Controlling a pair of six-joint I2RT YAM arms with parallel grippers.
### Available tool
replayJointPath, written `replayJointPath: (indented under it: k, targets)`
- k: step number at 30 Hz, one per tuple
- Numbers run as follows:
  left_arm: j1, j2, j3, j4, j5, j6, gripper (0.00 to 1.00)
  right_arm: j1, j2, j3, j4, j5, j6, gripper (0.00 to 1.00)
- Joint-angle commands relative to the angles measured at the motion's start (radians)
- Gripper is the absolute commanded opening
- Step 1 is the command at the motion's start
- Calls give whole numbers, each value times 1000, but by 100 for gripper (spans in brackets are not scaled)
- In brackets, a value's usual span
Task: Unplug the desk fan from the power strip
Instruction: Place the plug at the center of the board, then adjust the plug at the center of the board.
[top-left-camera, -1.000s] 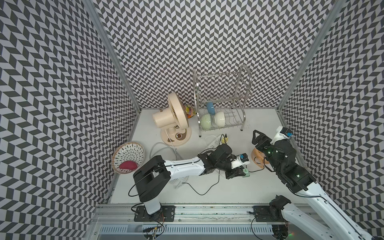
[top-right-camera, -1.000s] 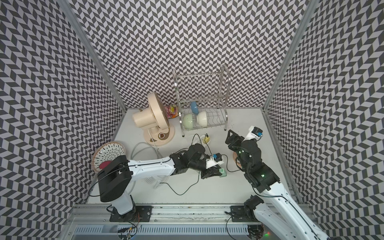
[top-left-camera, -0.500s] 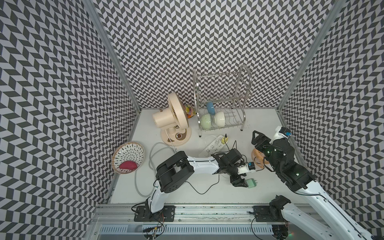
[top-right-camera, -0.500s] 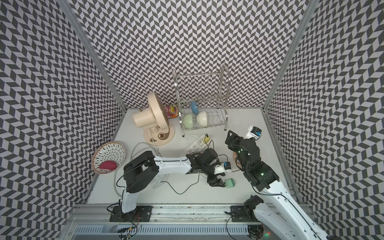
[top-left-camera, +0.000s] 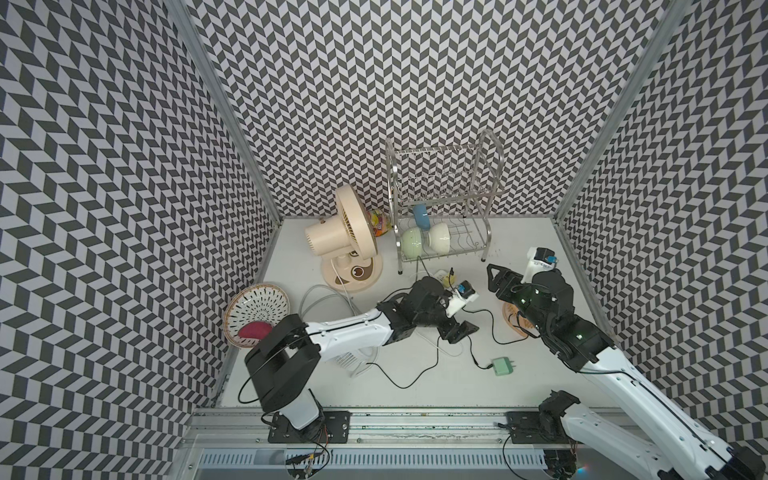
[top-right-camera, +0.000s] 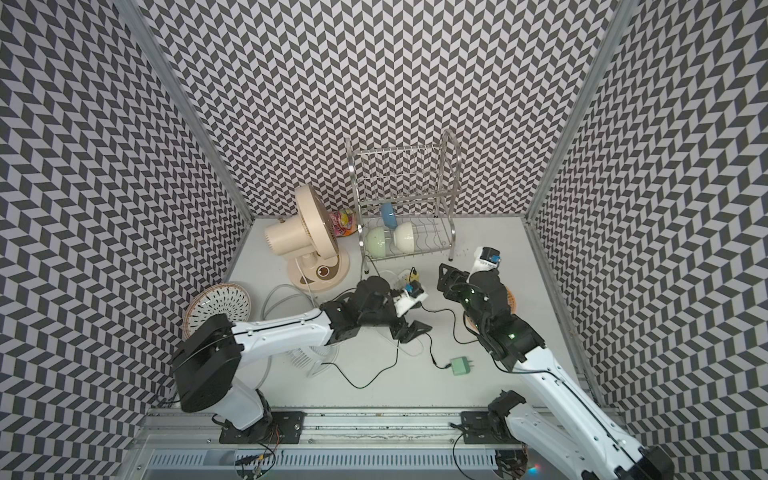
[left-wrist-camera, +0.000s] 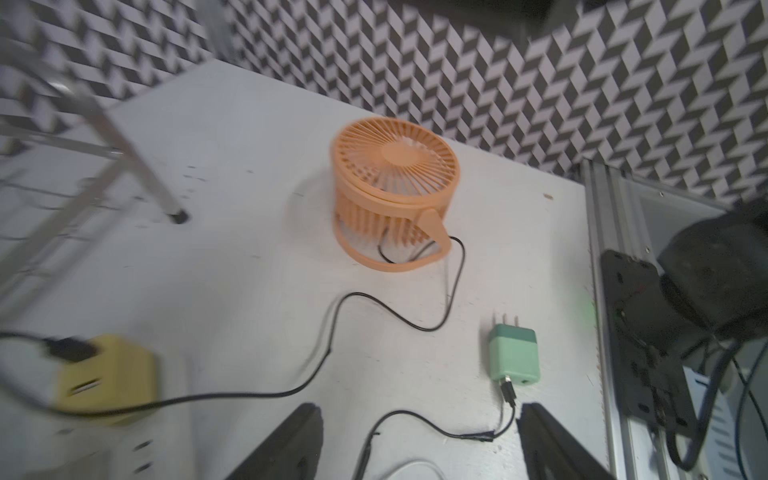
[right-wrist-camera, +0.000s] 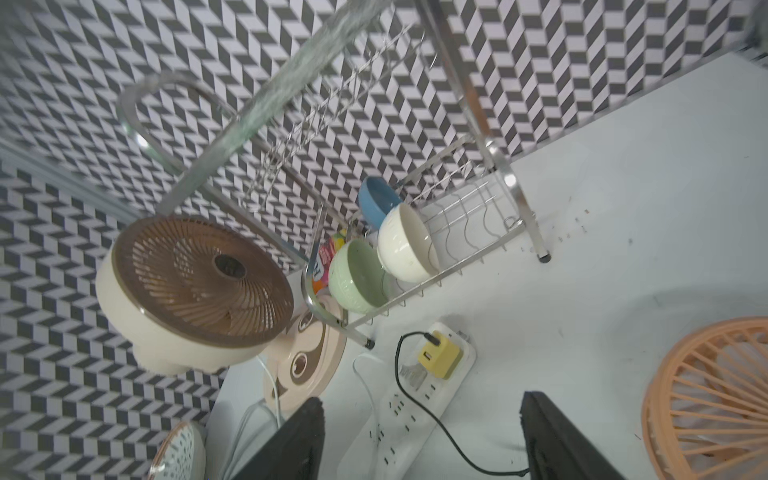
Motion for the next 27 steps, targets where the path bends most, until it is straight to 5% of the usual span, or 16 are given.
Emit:
replayJointPath:
  k: [1,9,15,27]
  targets:
    - [35,-151,-146,93,-148,-175,76,-3,61,-4,8,-182,-93,73]
    - [137,-246,-213,-4,-293,-388,75,114,315,19,-7,-345,-233,79]
    - [182,-312,-248,32,-396,-506,70,268,508,63,-17,-318,-324,88]
    - [311,-423,-324,51,-376,-556,68,355,746,142,-30,-259,-456,92]
